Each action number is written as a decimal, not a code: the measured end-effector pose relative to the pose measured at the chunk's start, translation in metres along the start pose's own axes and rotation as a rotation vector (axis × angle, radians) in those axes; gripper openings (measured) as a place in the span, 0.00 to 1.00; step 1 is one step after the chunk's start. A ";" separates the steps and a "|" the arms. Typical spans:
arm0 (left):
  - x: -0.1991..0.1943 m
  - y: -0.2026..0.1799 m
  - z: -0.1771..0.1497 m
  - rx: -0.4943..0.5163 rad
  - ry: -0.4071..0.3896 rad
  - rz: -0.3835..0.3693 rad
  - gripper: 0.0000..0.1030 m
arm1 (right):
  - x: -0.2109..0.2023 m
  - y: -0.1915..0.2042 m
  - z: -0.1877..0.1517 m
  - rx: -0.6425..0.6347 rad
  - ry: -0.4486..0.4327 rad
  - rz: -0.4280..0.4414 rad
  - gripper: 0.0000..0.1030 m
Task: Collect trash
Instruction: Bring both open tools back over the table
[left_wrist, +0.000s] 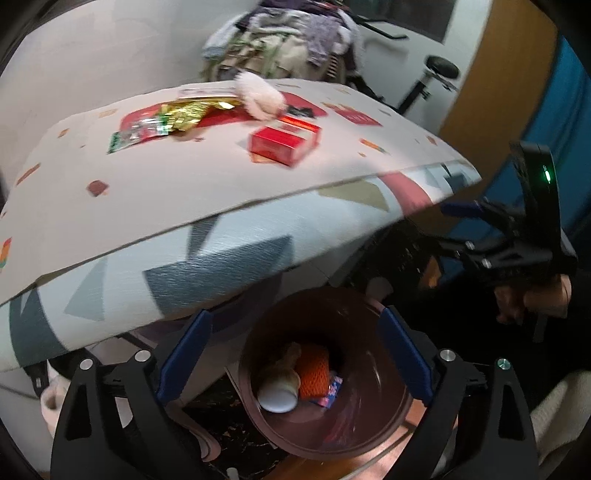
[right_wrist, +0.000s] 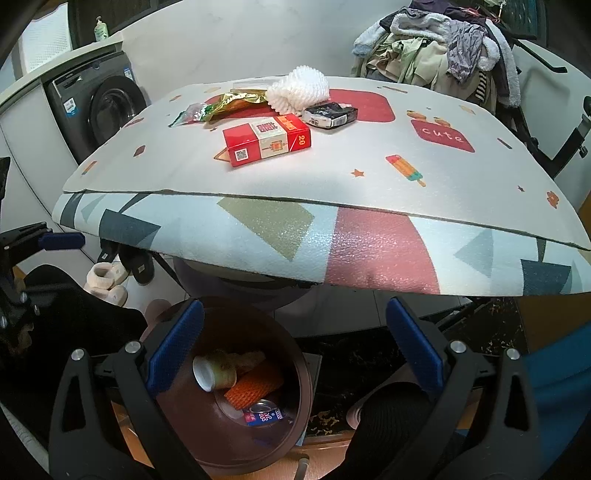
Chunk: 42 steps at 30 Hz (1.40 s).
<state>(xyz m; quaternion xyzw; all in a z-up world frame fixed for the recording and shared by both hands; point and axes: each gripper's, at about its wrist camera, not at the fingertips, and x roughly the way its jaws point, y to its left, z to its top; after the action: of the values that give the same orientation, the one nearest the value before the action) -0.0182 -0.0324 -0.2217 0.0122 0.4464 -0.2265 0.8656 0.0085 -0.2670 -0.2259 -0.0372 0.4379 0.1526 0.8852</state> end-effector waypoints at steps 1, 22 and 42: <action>-0.002 0.004 0.001 -0.020 -0.012 0.006 0.92 | 0.000 0.000 0.000 0.002 0.001 -0.001 0.94; -0.042 0.052 0.039 -0.138 -0.178 0.168 0.94 | -0.007 -0.017 0.027 0.060 -0.013 0.005 0.95; -0.079 0.102 0.106 -0.150 -0.321 0.278 0.95 | 0.016 -0.016 0.096 -0.013 -0.027 0.005 0.95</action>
<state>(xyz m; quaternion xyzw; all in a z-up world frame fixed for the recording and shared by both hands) 0.0647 0.0655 -0.1155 -0.0267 0.3124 -0.0702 0.9470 0.0954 -0.2596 -0.1806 -0.0399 0.4248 0.1582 0.8905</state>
